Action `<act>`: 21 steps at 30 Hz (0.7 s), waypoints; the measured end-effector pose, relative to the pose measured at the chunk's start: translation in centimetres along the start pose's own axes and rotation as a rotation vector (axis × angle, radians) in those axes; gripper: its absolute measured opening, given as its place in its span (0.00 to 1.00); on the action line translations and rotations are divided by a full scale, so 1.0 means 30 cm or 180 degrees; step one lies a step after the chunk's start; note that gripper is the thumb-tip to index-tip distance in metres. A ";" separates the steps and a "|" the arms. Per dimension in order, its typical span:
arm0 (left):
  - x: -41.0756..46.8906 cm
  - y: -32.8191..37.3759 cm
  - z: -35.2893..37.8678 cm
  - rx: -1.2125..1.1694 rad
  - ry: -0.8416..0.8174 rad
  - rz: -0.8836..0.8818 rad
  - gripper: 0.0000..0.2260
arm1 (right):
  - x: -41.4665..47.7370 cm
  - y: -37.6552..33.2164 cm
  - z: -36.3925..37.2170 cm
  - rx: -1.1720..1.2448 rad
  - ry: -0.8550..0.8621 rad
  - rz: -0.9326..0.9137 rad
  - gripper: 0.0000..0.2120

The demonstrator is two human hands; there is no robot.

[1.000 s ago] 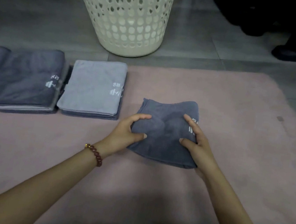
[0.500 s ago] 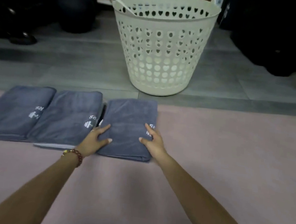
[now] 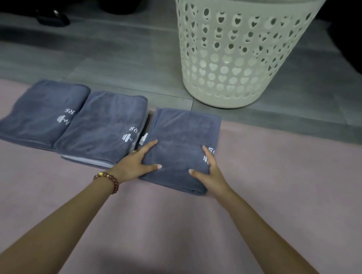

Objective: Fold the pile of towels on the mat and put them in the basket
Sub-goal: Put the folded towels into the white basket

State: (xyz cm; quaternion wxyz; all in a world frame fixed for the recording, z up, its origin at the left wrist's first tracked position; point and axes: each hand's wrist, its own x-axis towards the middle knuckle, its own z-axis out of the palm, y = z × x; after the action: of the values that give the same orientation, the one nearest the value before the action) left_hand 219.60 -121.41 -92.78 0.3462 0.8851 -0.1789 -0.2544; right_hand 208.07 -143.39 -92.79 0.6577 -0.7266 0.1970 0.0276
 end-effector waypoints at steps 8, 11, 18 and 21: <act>-0.023 0.043 0.025 -0.0938 0.0188 0.0085 0.27 | -0.015 -0.070 -0.028 0.0463 -0.0288 0.0130 0.32; -0.051 0.074 0.026 -0.1069 0.0151 0.0260 0.29 | -0.023 -0.080 -0.057 0.0376 -0.0295 0.0158 0.32; -0.038 0.363 -0.132 -0.1529 -0.0312 0.0131 0.28 | -0.060 -0.330 -0.211 -0.0125 -0.0554 0.0008 0.23; -0.065 0.540 -0.227 -0.1365 -0.0649 0.0270 0.27 | -0.156 -0.513 -0.319 -0.0172 -0.0618 0.0038 0.20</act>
State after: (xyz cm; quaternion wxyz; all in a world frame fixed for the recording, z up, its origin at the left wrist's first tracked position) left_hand 219.67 -128.19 -76.45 0.5168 0.7527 -0.1919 -0.3599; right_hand 206.62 -150.60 -75.57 0.6536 -0.7368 0.1358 0.1071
